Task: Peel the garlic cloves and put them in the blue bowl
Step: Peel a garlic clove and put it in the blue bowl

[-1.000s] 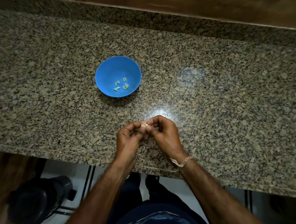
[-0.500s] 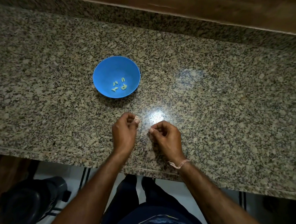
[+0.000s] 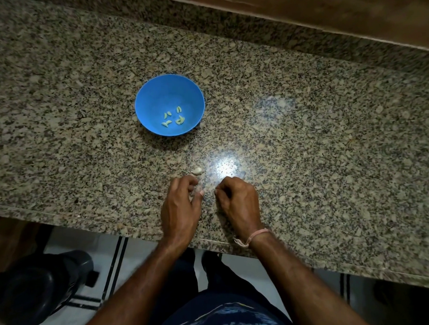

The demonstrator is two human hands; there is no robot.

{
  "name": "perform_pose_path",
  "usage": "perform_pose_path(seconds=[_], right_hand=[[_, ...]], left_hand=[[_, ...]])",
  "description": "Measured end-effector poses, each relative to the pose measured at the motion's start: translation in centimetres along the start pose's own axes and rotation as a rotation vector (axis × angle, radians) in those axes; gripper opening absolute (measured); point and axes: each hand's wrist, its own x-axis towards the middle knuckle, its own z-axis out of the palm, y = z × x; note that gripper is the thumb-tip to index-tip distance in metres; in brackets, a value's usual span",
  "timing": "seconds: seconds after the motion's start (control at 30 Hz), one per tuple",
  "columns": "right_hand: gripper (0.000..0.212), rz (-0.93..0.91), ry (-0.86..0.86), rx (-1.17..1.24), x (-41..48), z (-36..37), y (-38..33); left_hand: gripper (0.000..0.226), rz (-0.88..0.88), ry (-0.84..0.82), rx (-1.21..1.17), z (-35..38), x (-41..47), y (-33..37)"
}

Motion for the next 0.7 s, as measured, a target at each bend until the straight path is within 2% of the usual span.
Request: perform_pose_path(seconds=[0.2, 0.47, 0.5, 0.57, 0.6, 0.7], right_hand=[[0.021, -0.053, 0.041, -0.055, -0.1, 0.1, -0.3], [0.017, 0.017, -0.023, -0.077, 0.7, 0.2, -0.7], [0.016, 0.044, -0.047, -0.035, 0.7, 0.1, -0.6], [0.009, 0.164, -0.104, 0.205, 0.7, -0.6, 0.0], [0.003, 0.238, -0.137, 0.377, 0.7, -1.2, 0.3], [0.011, 0.401, -0.202, 0.781, 0.2, -2.6, 0.5]], left_hand=[[0.017, 0.029, -0.014, 0.027, 0.0, -0.1, -0.4], [0.020, 0.056, -0.035, 0.061, 0.1, 0.0, -0.7], [0.019, 0.052, -0.035, 0.057, 0.1, 0.0, -0.8], [0.015, 0.034, -0.057, -0.003, 0.2, 0.1, -0.7], [0.012, 0.007, -0.079, -0.082, 0.2, 0.1, -0.5], [0.007, -0.102, -0.155, -0.379, 0.4, 0.2, 0.2]])
